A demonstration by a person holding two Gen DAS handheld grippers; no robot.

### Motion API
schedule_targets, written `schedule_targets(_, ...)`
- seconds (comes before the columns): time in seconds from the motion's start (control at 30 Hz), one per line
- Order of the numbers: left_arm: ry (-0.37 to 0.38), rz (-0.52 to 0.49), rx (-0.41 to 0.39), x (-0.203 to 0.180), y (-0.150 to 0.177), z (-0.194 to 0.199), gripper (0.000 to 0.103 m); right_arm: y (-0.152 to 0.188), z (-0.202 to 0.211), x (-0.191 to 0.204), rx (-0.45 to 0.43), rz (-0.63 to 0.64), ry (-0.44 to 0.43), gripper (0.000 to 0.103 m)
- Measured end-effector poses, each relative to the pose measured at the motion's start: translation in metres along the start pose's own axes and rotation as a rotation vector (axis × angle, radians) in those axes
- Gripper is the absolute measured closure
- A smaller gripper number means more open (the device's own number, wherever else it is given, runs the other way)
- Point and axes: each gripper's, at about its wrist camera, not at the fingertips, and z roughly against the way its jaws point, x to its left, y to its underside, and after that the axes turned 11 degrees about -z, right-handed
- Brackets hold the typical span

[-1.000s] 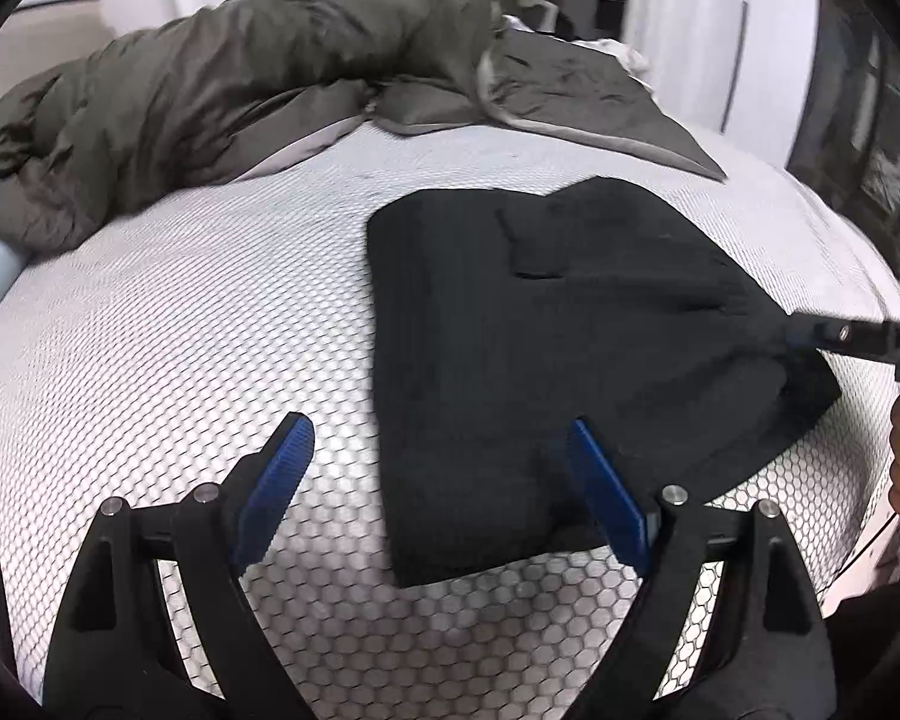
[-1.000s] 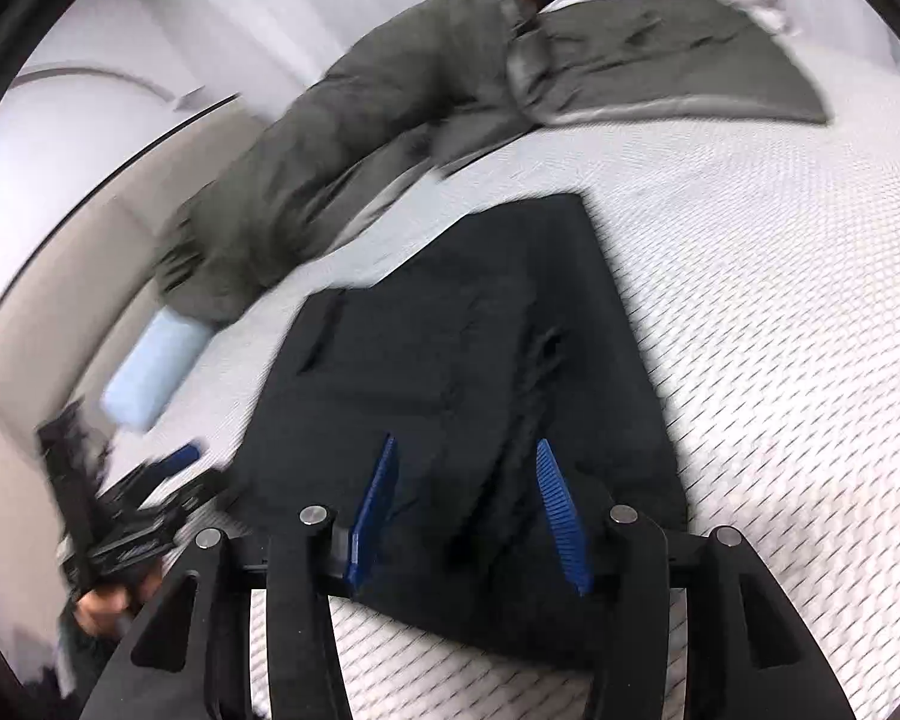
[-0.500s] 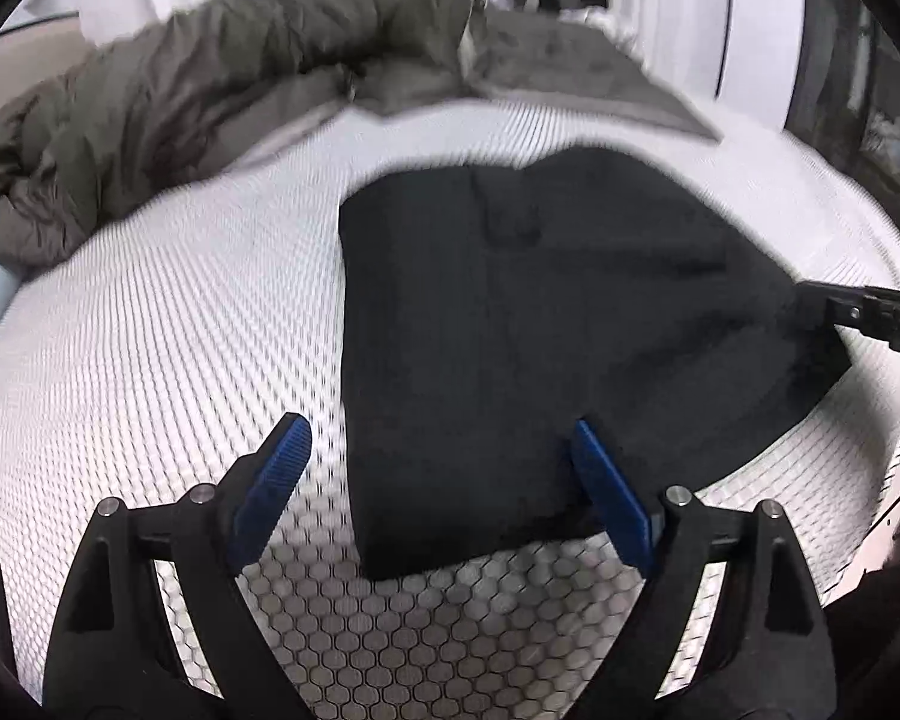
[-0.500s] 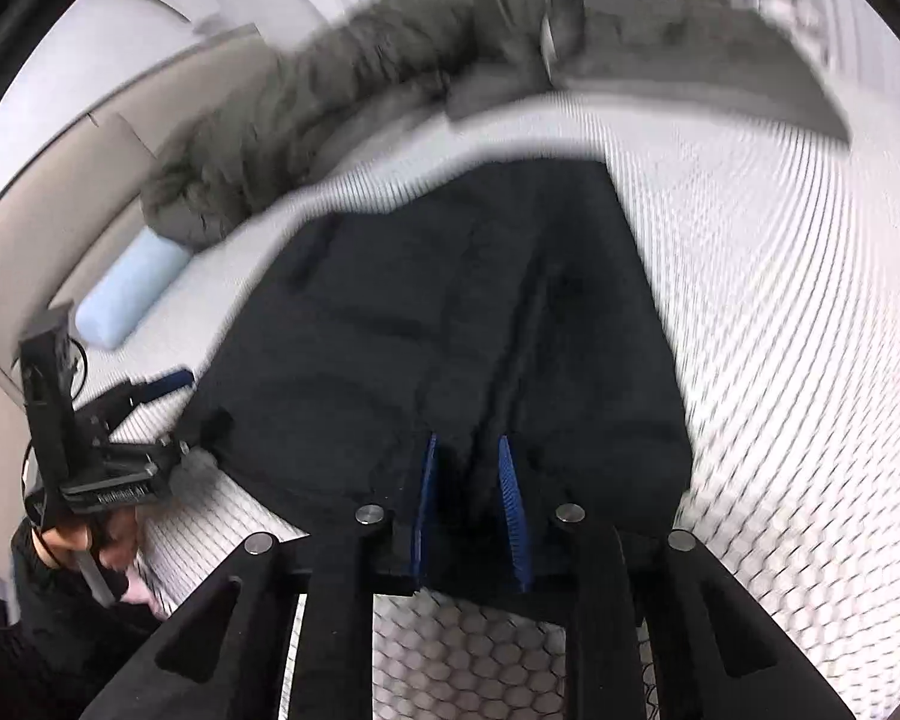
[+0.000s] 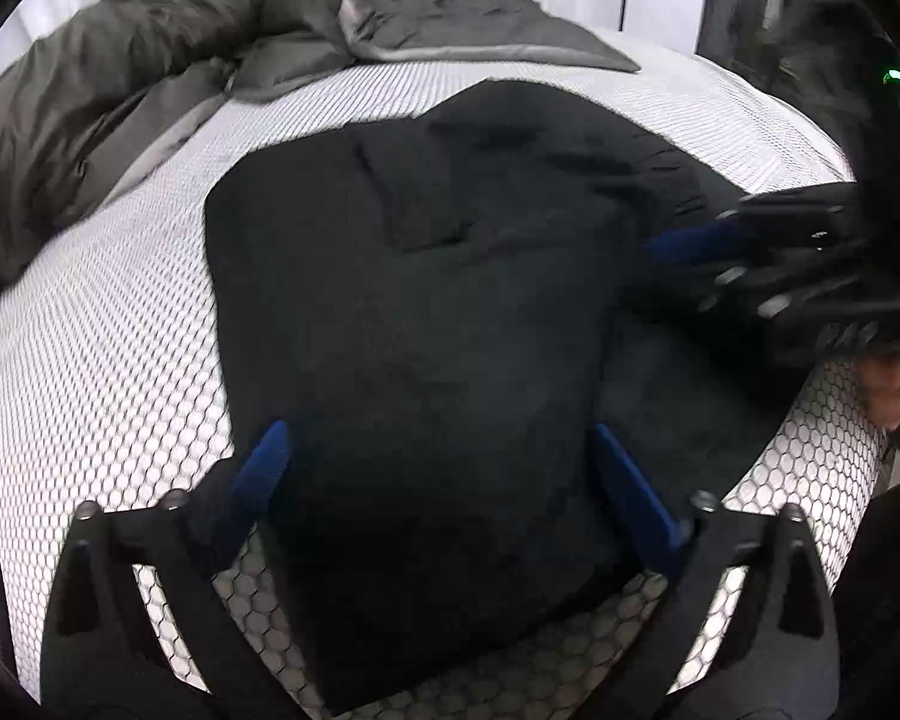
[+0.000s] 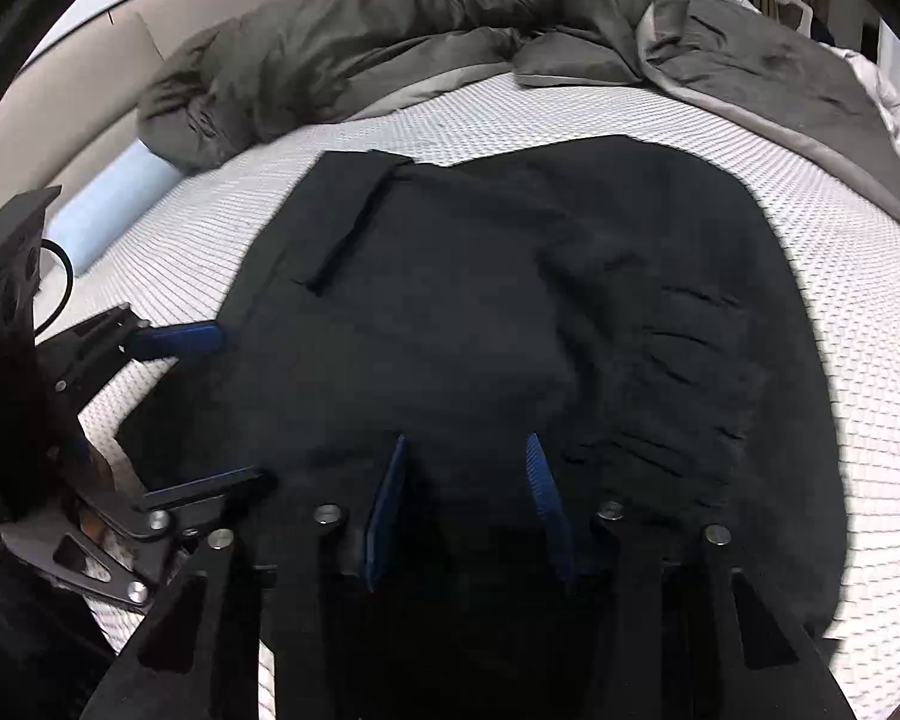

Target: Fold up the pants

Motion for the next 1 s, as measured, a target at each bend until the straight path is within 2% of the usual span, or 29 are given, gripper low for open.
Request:
schedule_targets(0.03, 0.008, 0.017, 0.007, 0.003, 0.001, 0.001, 0.0, 0.0, 0.005, -0.003, -0.005, -0.007, 0.004, 0.062)
schedule_targets(0.13, 0.015, 0.034, 0.005, 0.007, 0.003, 0.006, 0.001, 0.005, 0.026, -0.022, -0.02, -0.073, -0.061, 0.062)
schedule_targets(0.2, 0.019, 0.048, -0.005, 0.011, -0.001, 0.018, 0.007, 0.006, 0.033, -0.022, -0.047, -0.072, -0.069, 0.059)
schedule_targets(0.3, 0.016, 0.094, -0.148, 0.027, -0.009, 0.052, 0.008, -0.002, 0.041, -0.02, -0.113, -0.097, -0.097, 0.053)
schedule_targets(0.37, -0.015, 0.107, -0.19, 0.035, -0.019, 0.053, 0.008, -0.014, 0.046, -0.013, -0.174, -0.093, -0.087, 0.052)
schedule_targets(0.43, -0.025, 0.115, -0.154, 0.045, -0.031, 0.037, 0.011, -0.031, 0.038, -0.005, -0.204, -0.097, -0.063, 0.052)
schedule_targets(0.47, -0.031, 0.114, -0.115, 0.048, -0.034, 0.025, 0.015, -0.038, 0.028, 0.0, -0.176, -0.099, -0.065, 0.052)
schedule_targets(0.5, -0.034, 0.11, -0.072, 0.051, -0.037, 0.013, 0.026, -0.038, 0.023, 0.004, -0.146, -0.091, -0.062, 0.052)
schedule_targets(0.53, -0.021, 0.105, -0.02, 0.054, -0.037, -0.003, 0.027, -0.039, 0.01, 0.011, -0.101, -0.063, -0.044, 0.052)
schedule_targets(0.57, 0.0, 0.119, -0.009, 0.059, -0.035, -0.012, 0.026, -0.038, -0.005, 0.017, -0.058, -0.021, -0.005, 0.052)
schedule_targets(0.63, 0.029, 0.151, -0.001, 0.068, -0.031, -0.021, 0.015, -0.034, -0.025, 0.021, -0.015, 0.039, 0.084, 0.052)
schedule_targets(0.73, 0.076, 0.21, 0.005, 0.083, -0.025, -0.023, 0.011, -0.033, -0.019, 0.007, -0.003, 0.046, 0.155, 0.056)
schedule_targets(0.8, 0.095, 0.225, 0.002, 0.088, -0.022, -0.018, 0.013, -0.03, -0.009, -0.002, 0.004, 0.04, 0.113, 0.056)
schedule_targets(0.87, 0.094, 0.224, -0.006, 0.093, -0.025, -0.005, 0.019, -0.029, -0.004, -0.003, -0.012, 0.053, 0.095, 0.056)
schedule_targets(0.93, 0.036, 0.204, -0.047, 0.105, -0.035, 0.007, 0.021, -0.03, 0.003, -0.002, -0.033, 0.038, 0.069, 0.051)
schedule_targets(1.0, -0.043, 0.202, -0.071, 0.116, -0.044, 0.013, 0.021, -0.038, 0.009, 0.002, -0.069, 0.005, 0.014, 0.051)
